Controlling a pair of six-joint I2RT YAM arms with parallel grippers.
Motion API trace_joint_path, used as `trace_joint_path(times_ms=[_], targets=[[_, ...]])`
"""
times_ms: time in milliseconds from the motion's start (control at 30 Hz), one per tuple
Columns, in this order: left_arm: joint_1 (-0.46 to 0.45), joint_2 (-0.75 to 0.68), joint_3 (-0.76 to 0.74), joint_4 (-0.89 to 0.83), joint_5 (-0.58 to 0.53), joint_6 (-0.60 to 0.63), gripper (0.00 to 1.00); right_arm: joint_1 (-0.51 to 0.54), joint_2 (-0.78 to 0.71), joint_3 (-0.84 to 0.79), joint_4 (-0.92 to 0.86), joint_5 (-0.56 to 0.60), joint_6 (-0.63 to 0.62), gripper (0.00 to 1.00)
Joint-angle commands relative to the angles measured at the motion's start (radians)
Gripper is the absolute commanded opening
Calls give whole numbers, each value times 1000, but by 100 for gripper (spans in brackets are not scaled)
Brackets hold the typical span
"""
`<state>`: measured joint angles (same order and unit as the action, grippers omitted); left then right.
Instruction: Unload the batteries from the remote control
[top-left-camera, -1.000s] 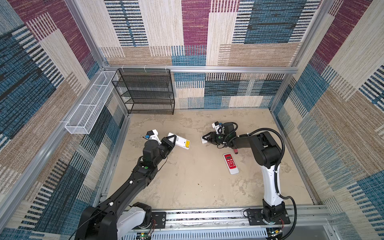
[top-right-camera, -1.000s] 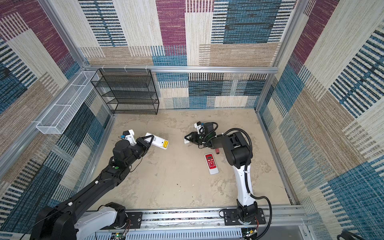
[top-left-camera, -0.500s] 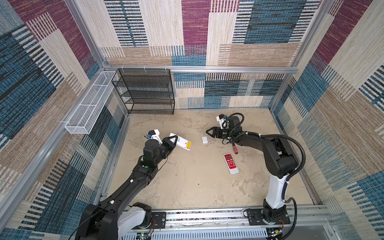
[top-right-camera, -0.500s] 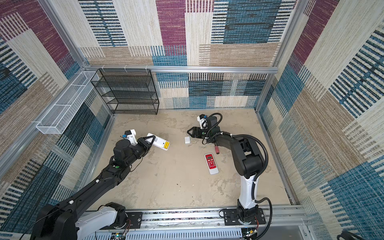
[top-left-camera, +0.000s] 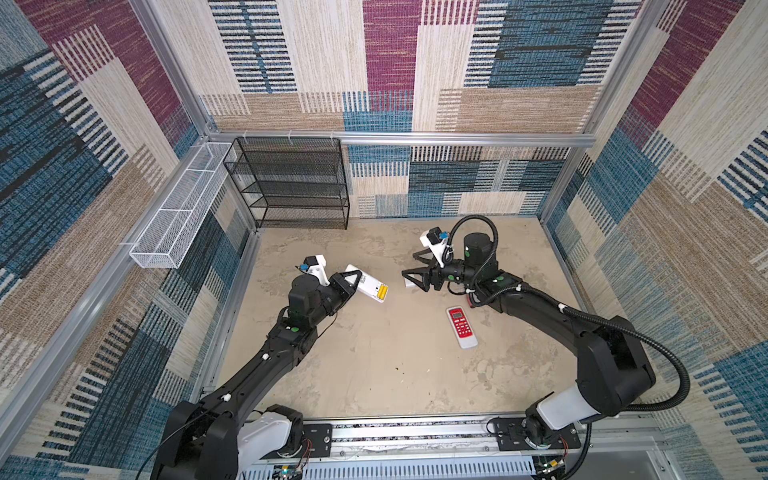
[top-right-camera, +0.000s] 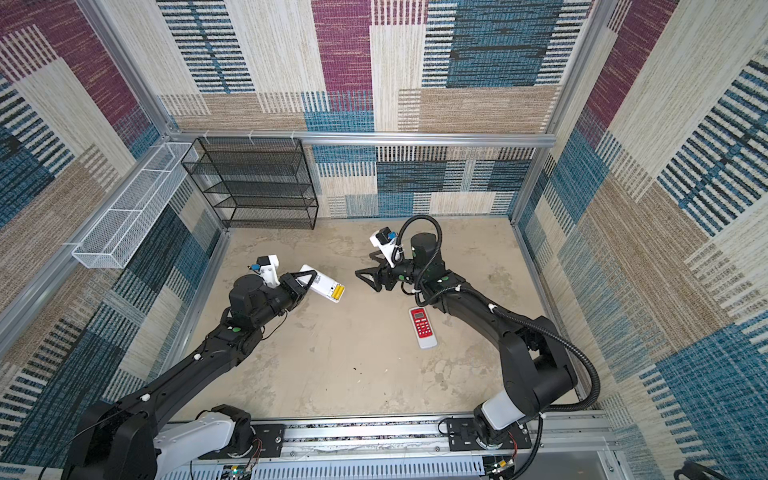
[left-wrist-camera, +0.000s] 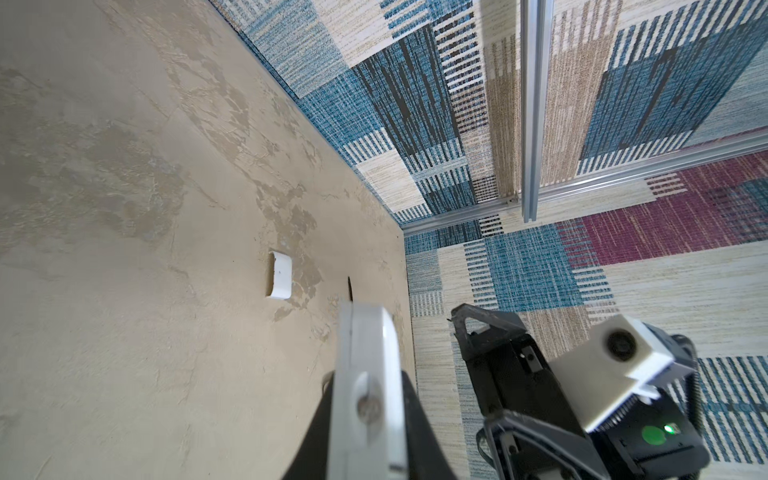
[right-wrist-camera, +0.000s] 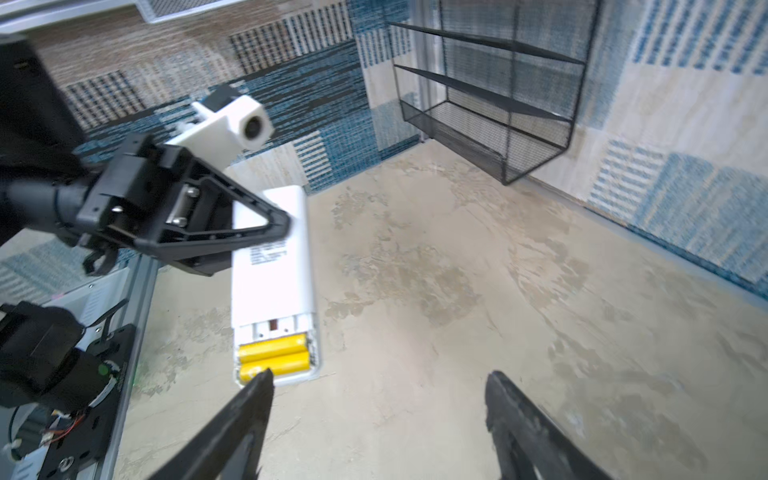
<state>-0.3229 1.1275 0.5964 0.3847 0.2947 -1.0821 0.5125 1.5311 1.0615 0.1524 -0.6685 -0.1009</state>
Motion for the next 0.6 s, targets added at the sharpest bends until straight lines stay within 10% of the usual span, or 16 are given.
trace_joint_path(times_ms=[0, 567], targets=[[1, 0, 12, 19, 46, 58, 0, 77, -2, 52, -76, 73, -114, 87], [0, -5, 11, -20, 74, 145, 0, 271, 249, 342, -321, 294, -179, 90]])
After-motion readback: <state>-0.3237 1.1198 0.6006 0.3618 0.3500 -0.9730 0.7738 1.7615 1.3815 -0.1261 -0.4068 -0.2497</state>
